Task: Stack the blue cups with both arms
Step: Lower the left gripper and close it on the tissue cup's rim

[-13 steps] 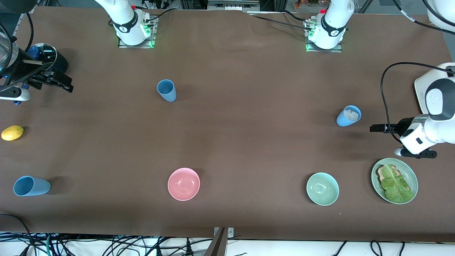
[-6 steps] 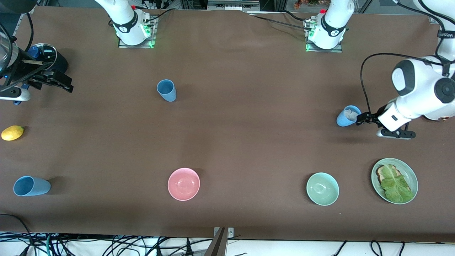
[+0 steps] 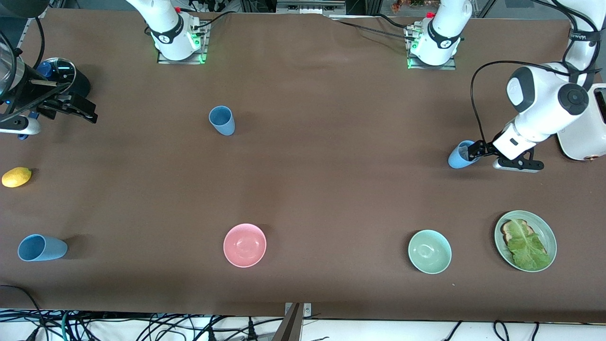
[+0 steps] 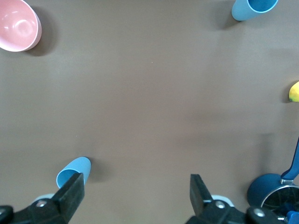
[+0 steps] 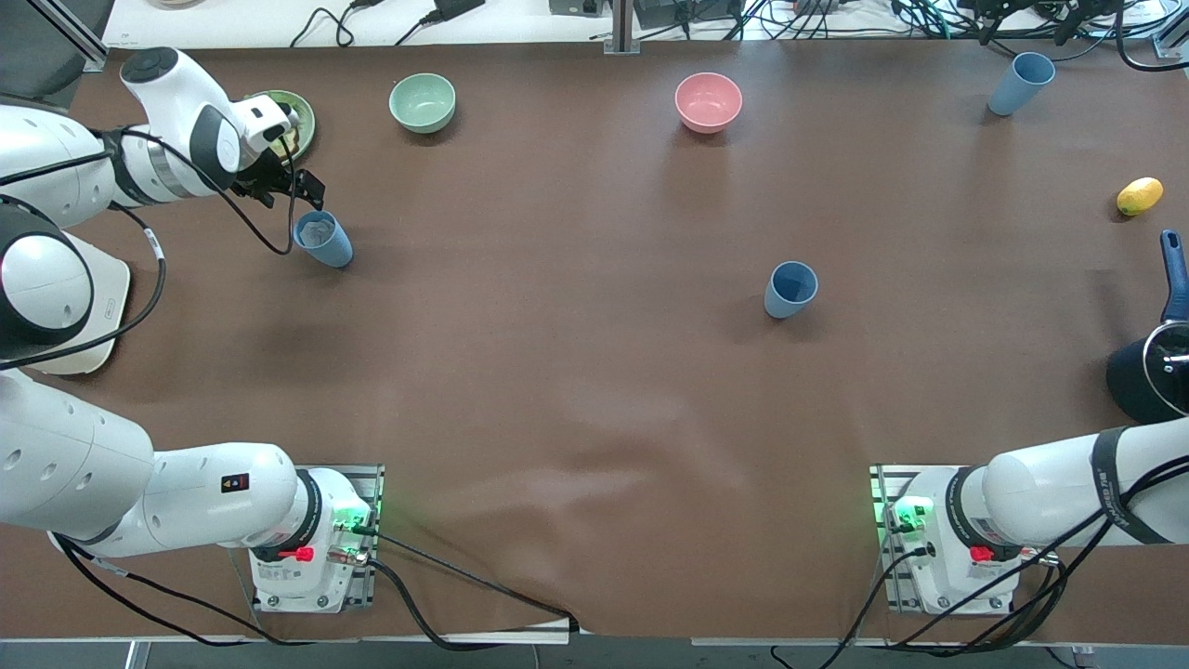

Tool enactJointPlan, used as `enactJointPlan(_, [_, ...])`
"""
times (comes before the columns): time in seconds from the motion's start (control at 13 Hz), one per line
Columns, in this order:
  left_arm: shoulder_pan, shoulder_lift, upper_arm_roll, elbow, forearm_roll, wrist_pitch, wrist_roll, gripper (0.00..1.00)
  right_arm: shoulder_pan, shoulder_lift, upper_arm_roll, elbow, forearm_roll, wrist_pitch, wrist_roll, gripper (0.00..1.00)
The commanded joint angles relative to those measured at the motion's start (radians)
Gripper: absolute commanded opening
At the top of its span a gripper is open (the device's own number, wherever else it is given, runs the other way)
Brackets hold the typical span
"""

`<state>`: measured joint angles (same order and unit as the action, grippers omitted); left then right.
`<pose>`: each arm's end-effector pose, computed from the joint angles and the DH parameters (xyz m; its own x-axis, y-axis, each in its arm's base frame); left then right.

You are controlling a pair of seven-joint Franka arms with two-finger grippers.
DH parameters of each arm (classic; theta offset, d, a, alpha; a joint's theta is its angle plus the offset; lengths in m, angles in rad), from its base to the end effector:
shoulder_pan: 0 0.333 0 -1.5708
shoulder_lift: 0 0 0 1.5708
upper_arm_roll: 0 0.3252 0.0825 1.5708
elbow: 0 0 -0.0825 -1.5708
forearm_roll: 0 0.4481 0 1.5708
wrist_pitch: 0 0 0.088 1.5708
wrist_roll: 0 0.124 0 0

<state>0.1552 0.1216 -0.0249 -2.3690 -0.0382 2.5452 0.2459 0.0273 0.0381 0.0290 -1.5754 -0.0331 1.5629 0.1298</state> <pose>0.5485 0.0718 0.2203 0.9947 -0.0837 0.0589 -0.0846 -0.9963 0.0122 0.6269 0.0309 0.5899 0.9962 -0.0737 -0.0460 -0.0719 -0.9967 0.0382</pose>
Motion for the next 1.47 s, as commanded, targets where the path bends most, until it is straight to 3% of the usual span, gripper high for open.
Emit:
enactJointPlan(0.0, [0.004,-0.051,0.005,-0.084,0.011,0.088,0.065,1.0,-0.01,-0.007,0.005,0.003,0.007,-0.009,-0.018,1.0])
enactJointPlan(0.85, [0.007,-0.057,0.007,-0.157,0.011,0.221,0.13,1.0,-0.01,-0.007,0.003,0.003,0.007,-0.009,-0.018,1.0])
enactJointPlan(1.39, [0.01,-0.002,0.007,-0.17,0.011,0.311,0.13,1.0,-0.01,-0.007,0.003,0.003,0.007,-0.011,-0.018,1.0])
